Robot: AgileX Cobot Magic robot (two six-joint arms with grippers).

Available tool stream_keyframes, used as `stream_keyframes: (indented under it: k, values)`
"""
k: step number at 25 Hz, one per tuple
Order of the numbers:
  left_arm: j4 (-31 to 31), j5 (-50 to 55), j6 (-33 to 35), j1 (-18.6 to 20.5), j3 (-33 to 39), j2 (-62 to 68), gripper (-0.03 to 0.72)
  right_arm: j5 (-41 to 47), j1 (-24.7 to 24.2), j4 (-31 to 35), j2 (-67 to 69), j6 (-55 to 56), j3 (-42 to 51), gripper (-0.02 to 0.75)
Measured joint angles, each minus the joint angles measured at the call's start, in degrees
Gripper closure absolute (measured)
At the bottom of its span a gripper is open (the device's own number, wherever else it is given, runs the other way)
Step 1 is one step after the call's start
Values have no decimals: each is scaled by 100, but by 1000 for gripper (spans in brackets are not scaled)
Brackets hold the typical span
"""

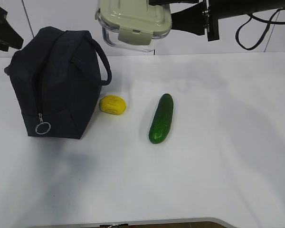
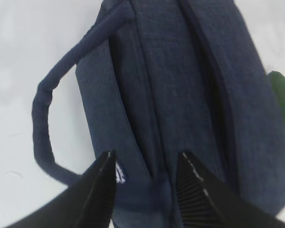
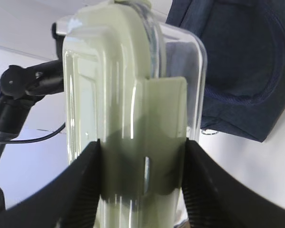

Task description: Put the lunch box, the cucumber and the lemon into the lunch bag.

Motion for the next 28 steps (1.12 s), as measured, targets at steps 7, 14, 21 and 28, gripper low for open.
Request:
stream_keyframes:
  k: [7, 14, 21, 28]
  values:
    - [-111, 223, 115, 0, -309, 785, 383, -308, 180, 104, 22, 0, 0, 360]
    - [-299, 709, 338, 0, -467, 905, 422, -337, 426, 331, 502, 0, -13, 360]
    - [-487, 1093, 51, 0, -850, 905, 314, -355, 428, 621, 584, -43, -25, 360]
    - [-632, 1239, -23, 0, -877, 905, 258, -310, 437, 649, 596, -59, -25, 360]
